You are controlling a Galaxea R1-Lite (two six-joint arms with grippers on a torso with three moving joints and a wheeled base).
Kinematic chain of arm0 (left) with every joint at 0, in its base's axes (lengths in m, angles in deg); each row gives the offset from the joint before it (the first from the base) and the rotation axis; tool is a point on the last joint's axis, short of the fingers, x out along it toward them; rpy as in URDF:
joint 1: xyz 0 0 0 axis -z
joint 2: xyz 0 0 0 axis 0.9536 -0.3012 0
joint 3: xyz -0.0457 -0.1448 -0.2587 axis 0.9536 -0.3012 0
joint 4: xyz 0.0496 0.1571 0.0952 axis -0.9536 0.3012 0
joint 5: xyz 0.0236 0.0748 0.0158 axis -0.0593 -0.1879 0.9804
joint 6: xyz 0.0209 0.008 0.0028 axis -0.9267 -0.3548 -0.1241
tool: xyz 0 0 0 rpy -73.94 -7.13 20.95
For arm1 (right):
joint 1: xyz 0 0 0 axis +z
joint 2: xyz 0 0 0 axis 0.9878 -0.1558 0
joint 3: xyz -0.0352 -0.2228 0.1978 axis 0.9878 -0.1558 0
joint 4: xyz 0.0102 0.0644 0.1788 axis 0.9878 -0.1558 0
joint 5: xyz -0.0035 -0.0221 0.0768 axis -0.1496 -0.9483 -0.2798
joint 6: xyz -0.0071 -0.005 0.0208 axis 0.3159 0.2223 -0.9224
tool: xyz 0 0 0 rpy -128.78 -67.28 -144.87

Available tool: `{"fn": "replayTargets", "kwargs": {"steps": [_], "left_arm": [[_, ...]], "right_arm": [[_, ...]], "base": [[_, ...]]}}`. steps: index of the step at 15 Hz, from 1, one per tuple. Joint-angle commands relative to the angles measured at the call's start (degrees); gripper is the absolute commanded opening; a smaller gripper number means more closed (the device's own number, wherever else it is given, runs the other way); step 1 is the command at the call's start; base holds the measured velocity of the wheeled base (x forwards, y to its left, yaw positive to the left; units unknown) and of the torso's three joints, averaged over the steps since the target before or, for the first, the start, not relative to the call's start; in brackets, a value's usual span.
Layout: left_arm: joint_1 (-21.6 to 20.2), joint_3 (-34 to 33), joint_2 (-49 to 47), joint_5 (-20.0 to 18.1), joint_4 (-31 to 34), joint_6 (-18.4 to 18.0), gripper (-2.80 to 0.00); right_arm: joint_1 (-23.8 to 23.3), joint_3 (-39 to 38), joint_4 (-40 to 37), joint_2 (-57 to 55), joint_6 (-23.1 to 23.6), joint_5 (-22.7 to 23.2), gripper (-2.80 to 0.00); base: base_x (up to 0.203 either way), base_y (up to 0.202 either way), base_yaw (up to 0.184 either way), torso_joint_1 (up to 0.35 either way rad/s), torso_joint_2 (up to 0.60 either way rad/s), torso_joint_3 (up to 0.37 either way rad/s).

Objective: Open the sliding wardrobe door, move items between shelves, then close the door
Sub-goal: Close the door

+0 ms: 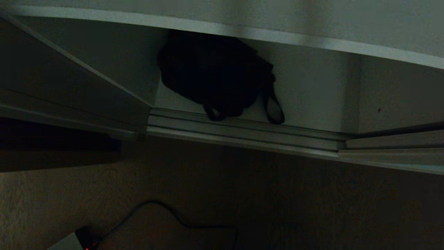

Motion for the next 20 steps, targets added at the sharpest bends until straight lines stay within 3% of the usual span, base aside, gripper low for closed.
{"fn": "replayTargets", "kwargs": {"steps": [1, 2, 4, 6, 9, 10, 13, 15, 18, 20], "left_arm": [[0.00, -6.19, 5.04, 1.43, -3.46, 2.12, -2.80], [0.00, -8.94, 5.14, 3.80, -5.33, 5.90, -2.80], [-0.01, -16.45, 5.21, 8.04, -12.46, 8.55, -2.80], [-0.01, -26.18, 5.15, 10.21, -24.94, 8.65, -2.80], [0.03, -43.95, 5.13, 10.10, -48.05, 5.44, -2.80], [0.04, -47.09, 5.15, 9.00, -50.93, 5.44, -2.80], [0.06, -45.76, 5.21, 3.39, -48.58, 11.12, -2.80], [0.06, -45.85, 5.15, 3.22, -49.28, 13.54, -2.80], [0.06, -46.84, 5.07, 0.45, -53.11, 9.28, -2.80], [0.06, -47.02, 5.22, 0.61, -53.18, 9.28, -2.80]], "right_arm": [[0.07, 0.00, 0.02, 0.11, -0.01, 0.01, -2.80], [-0.01, 0.00, 0.02, 0.11, -0.01, 0.01, -2.80], [0.08, 0.00, 0.02, 0.11, -0.01, 0.01, -2.80], [-0.01, 0.00, 0.02, 0.11, -0.01, 0.01, -2.80], [0.01, 0.00, 0.02, 0.11, -0.01, 0.01, -2.80], [-0.01, 0.00, 0.02, 0.11, -0.01, 0.01, -2.80], [0.07, 0.00, 0.02, 0.11, -0.01, 0.01, -2.80], [-0.01, 0.00, 0.02, 0.11, -0.01, 0.01, -2.80], [0.06, 0.00, 0.02, 0.11, -0.01, 0.01, -2.80], [0.00, 0.00, 0.02, 0.11, -0.01, 0.01, -2.80]], "base": [[0.000, 0.000, 0.000, 0.000, 0.00, 0.000], [0.000, 0.000, 0.000, 0.000, 0.00, 0.000], [0.000, 0.000, 0.000, 0.000, 0.00, 0.000], [0.000, 0.000, 0.000, 0.000, 0.00, 0.000], [0.000, 0.000, 0.000, 0.000, 0.00, 0.000], [0.000, 0.000, 0.000, 0.000, 0.00, 0.000], [0.000, 0.000, 0.000, 0.000, 0.00, 0.000], [0.000, 0.000, 0.000, 0.000, 0.00, 0.000], [0.000, 0.000, 0.000, 0.000, 0.00, 0.000], [0.000, 0.000, 0.000, 0.000, 0.00, 0.000]]}}
